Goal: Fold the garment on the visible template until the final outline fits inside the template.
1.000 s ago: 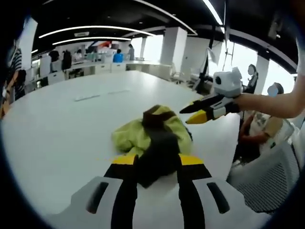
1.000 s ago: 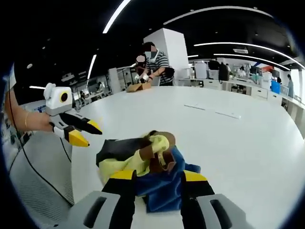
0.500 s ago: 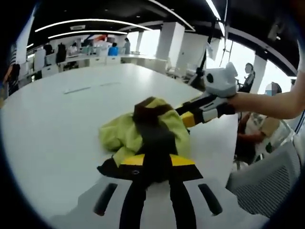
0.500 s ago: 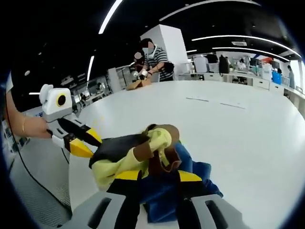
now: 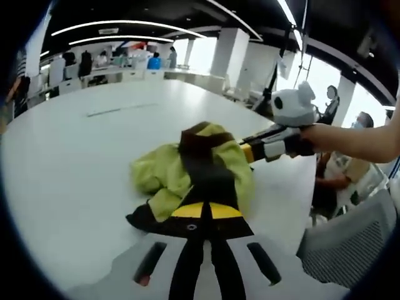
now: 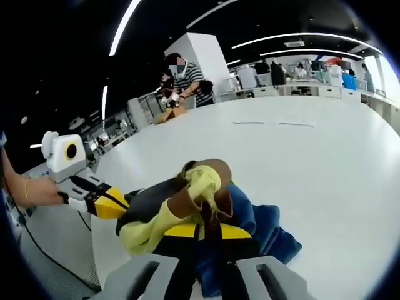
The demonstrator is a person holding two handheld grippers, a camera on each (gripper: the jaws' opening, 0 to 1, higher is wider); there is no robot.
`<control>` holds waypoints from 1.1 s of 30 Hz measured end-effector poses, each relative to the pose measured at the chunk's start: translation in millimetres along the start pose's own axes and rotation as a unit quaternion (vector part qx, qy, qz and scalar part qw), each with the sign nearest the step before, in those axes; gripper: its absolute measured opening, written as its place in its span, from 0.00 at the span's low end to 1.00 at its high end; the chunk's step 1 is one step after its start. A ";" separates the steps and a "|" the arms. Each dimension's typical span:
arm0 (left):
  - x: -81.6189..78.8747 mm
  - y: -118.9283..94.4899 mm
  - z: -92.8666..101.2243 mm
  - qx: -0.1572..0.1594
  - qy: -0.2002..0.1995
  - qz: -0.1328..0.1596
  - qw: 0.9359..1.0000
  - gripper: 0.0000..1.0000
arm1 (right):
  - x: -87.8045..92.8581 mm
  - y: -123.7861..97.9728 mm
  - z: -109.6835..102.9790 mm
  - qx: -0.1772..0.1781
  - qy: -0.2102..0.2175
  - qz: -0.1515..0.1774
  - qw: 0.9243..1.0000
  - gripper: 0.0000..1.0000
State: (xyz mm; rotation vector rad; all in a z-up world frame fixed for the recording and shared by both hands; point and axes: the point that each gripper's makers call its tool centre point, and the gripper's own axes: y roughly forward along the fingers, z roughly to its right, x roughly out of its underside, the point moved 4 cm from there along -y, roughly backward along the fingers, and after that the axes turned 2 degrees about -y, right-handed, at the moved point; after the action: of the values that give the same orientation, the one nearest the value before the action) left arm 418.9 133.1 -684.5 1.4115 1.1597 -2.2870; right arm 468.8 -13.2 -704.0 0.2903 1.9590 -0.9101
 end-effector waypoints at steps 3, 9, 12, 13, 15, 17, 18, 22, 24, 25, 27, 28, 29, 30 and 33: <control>-0.8 -3.0 1.1 -0.003 0.014 -0.001 1.000 0.00 | -0.5 -2.0 -2.8 0.001 0.004 0.005 1.000 0.02; -9.2 -13.2 1.7 -0.010 0.007 0.016 1.000 0.00 | -7.2 -11.1 -7.8 -0.002 0.011 0.020 1.000 0.01; -14.5 -19.1 2.4 -0.013 0.010 0.025 1.000 0.00 | -16.1 -19.5 -14.3 -0.009 0.004 0.037 0.999 0.00; -16.9 -21.8 2.4 -0.014 0.013 0.030 0.999 0.00 | -17.6 -21.1 -14.9 -0.009 0.001 0.039 0.999 0.00; -20.2 -25.5 1.8 -0.019 0.013 0.036 0.999 0.00 | -20.8 -24.7 -17.1 -0.011 -0.002 0.041 0.999 0.00; -24.1 -29.0 2.0 -0.021 0.014 0.042 0.999 0.00 | -24.4 -28.2 -19.1 -0.012 -0.005 0.045 0.999 0.00; -25.0 -29.8 2.1 -0.021 0.013 0.043 0.999 0.00 | -26.4 -29.9 -20.1 -0.012 -0.008 0.047 0.999 0.00; -37.0 -38.7 3.4 -0.026 0.014 0.062 0.998 0.00 | -36.3 -36.8 -22.4 -0.010 -0.017 0.057 0.998 0.00; -42.5 -42.8 2.9 -0.031 0.019 0.069 0.997 0.00 | -41.2 -39.0 -21.4 -0.004 -0.021 0.060 0.998 0.00; -44.5 -44.4 2.0 -0.034 0.020 0.071 0.997 0.00 | -43.5 -39.8 -20.6 0.000 -0.023 0.063 0.998 0.00; -51.3 -49.5 -1.4 -0.042 0.023 0.079 0.996 0.00 | -50.6 -42.7 -21.0 0.003 -0.025 0.071 0.997 0.00; -55.6 -52.6 -4.1 -0.047 0.023 0.086 0.995 0.00 | -53.9 -44.0 -21.5 0.004 -0.025 0.075 0.997 0.00; -59.1 -55.0 -5.8 -0.050 0.023 0.092 0.994 0.00 | -59.4 -45.9 -21.8 0.007 -0.031 0.081 0.996 0.00; -62.5 -57.4 -7.4 -0.053 0.023 0.097 0.994 0.00 | -62.9 -47.1 -22.0 0.009 -0.036 0.085 0.996 0.00; -73.6 -65.2 -12.7 -0.061 0.024 0.111 0.992 0.00 | -77.3 -51.9 -20.9 0.021 -0.051 0.094 0.994 0.00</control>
State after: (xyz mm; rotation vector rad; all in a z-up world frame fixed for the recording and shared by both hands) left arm 429.9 170.1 -593.2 1.4745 1.0752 -2.0070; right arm 469.7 -22.8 -609.0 0.4377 1.7878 -0.8272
